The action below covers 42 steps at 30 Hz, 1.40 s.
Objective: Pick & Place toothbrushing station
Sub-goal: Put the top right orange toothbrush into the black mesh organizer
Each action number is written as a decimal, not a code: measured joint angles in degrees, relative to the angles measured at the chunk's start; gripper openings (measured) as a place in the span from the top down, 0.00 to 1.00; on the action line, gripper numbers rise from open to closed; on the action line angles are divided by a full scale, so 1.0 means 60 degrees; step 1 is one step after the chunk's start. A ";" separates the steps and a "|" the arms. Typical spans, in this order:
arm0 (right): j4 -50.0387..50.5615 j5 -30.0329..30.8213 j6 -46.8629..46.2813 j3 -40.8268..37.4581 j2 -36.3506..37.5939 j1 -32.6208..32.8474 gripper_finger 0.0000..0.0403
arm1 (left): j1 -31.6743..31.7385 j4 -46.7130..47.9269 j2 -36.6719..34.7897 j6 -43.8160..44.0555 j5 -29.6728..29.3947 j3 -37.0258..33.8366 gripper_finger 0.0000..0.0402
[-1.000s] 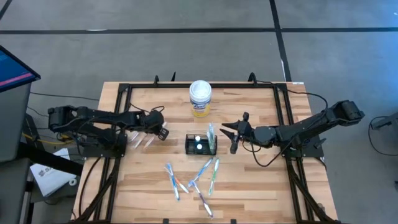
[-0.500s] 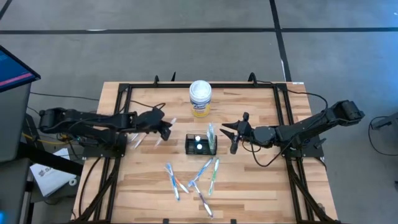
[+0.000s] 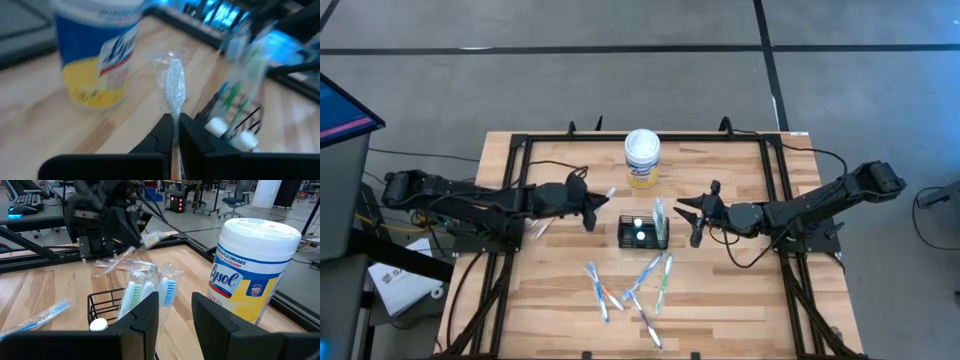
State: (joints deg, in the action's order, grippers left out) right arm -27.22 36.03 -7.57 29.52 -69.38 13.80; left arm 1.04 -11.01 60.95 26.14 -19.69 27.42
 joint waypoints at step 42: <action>0.0007 0.0000 0.0004 0.0000 0.0000 -0.0004 0.73 | -0.0481 -0.9121 0.3752 -0.3857 0.0595 -0.0004 0.99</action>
State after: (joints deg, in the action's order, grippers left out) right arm -27.18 36.03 -7.55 29.52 -69.38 13.78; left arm -1.85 -65.74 83.46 3.00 -16.12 27.40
